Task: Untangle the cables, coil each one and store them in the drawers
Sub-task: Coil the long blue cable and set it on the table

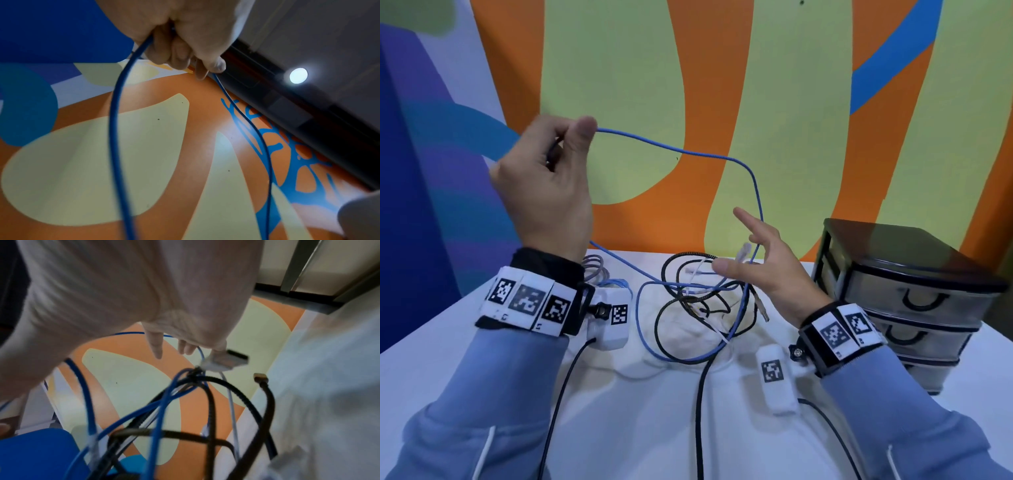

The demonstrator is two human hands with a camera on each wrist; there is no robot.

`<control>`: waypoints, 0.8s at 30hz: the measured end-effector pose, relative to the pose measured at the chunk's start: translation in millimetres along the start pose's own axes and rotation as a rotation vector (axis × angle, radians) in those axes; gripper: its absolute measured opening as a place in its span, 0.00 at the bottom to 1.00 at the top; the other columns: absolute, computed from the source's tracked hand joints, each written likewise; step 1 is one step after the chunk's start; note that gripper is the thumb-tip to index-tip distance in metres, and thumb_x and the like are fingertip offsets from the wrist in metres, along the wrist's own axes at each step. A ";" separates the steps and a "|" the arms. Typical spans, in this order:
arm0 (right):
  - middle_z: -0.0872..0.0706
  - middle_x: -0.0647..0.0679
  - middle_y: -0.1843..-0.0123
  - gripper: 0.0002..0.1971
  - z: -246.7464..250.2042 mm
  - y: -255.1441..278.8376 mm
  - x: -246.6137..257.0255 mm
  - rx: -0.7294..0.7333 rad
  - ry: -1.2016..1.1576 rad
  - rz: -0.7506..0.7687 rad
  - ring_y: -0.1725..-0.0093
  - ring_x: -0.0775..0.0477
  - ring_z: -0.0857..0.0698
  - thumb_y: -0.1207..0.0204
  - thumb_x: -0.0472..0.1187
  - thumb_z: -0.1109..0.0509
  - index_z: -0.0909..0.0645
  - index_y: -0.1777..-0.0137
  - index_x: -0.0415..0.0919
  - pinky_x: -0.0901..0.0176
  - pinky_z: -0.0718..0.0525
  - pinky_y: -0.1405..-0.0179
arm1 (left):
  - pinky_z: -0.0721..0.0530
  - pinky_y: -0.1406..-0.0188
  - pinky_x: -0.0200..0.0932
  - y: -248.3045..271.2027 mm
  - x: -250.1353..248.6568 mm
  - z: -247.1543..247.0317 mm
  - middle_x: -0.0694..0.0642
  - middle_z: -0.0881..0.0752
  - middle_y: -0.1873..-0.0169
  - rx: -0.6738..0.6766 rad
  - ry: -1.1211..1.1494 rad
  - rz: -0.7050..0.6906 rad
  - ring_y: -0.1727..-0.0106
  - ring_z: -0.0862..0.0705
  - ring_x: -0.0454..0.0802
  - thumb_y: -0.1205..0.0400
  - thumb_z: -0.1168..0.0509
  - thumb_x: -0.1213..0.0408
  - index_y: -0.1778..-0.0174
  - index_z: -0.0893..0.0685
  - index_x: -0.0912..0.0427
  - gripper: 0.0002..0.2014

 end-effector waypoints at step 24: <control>0.19 0.42 0.38 0.16 28.0 -6.5 -25.0 -0.134 0.674 -0.142 0.44 0.43 0.17 0.26 0.29 0.23 0.06 0.48 0.52 0.59 0.24 0.57 | 0.26 0.69 0.56 0.7 -37.3 26.6 0.42 0.29 0.64 -0.157 -0.290 -0.307 0.63 0.24 0.59 0.20 0.23 0.39 0.61 0.08 0.64 0.26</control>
Point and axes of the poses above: each hand's wrist, its own y-axis away from the middle knuckle, its own z-axis out of the back of the hand, x = y × z, the point moved 7 cm from there along -y, towards the middle knuckle
